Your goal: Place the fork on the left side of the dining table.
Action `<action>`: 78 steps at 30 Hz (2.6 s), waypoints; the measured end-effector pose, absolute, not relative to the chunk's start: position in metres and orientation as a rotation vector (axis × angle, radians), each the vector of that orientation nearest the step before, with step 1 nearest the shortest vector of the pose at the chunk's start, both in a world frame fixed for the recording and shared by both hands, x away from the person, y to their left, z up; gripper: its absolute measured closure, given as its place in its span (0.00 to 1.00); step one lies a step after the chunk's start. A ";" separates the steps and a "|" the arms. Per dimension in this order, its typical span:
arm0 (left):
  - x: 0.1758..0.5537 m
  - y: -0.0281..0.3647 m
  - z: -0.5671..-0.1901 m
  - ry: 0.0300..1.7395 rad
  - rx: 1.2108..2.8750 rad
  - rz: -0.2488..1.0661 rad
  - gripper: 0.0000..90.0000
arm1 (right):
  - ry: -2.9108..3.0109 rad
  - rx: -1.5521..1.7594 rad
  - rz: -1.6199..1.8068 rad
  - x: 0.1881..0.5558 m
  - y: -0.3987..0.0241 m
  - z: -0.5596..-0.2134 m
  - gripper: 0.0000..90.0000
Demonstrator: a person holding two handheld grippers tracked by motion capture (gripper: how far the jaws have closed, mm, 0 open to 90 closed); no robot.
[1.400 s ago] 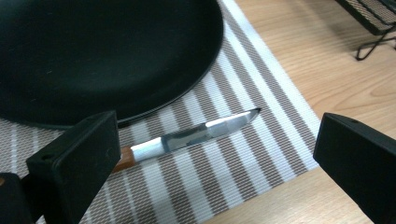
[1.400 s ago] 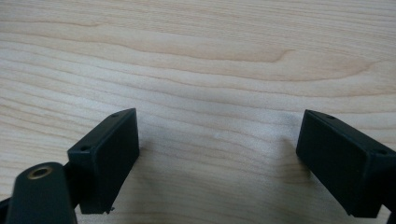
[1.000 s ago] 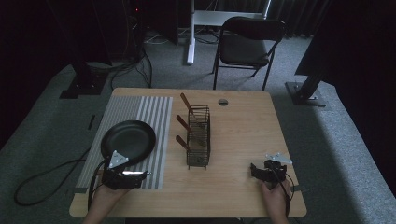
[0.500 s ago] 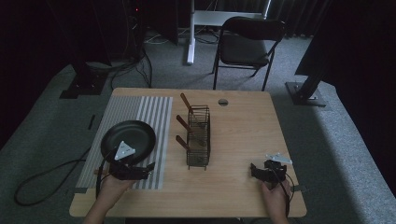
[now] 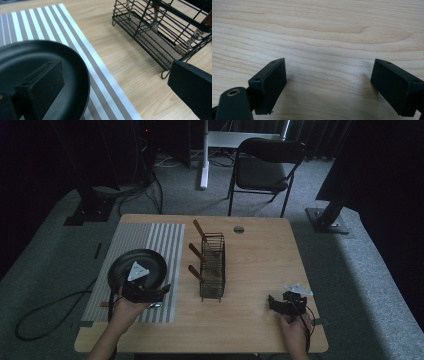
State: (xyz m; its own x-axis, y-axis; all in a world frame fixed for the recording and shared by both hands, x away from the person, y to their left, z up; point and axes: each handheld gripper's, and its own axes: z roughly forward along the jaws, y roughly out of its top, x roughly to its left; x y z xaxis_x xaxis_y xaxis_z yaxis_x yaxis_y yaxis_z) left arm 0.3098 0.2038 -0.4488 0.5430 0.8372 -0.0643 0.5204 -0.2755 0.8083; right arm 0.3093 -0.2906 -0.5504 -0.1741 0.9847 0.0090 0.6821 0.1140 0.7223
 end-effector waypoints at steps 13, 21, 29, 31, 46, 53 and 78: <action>0.321 0.193 -0.430 1.060 1.931 0.487 0.01 | 1.917 1.612 0.826 0.309 -0.291 -0.550 0.14; 0.336 0.184 -0.419 1.059 1.924 0.483 0.01 | 1.916 1.613 0.827 0.309 -0.291 -0.550 0.14; 0.354 0.177 -0.408 1.059 1.906 0.443 0.01 | 1.916 1.614 0.827 0.309 -0.291 -0.550 0.14; 0.357 0.174 -0.403 1.050 1.909 0.454 0.01 | 1.917 1.610 0.827 0.309 -0.291 -0.550 0.14; 0.390 0.145 -0.387 1.076 1.913 0.376 0.06 | 1.916 1.614 0.828 0.309 -0.291 -0.550 0.14; 0.396 0.135 -0.394 1.052 1.902 0.303 0.17 | 1.916 1.614 0.827 0.309 -0.291 -0.550 0.14; 0.408 0.121 -0.421 1.074 1.817 0.122 0.71 | 1.916 1.614 0.827 0.309 -0.291 -0.550 0.14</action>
State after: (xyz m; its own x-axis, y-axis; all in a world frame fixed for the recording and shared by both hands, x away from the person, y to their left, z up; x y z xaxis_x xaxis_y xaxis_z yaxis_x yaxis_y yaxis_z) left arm 0.4082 0.1214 -0.4207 0.6034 0.7118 -0.3596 0.6128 -0.1253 0.7803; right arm 0.3093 -0.2906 -0.5504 -0.1740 0.9847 0.0096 0.6822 0.1135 0.7223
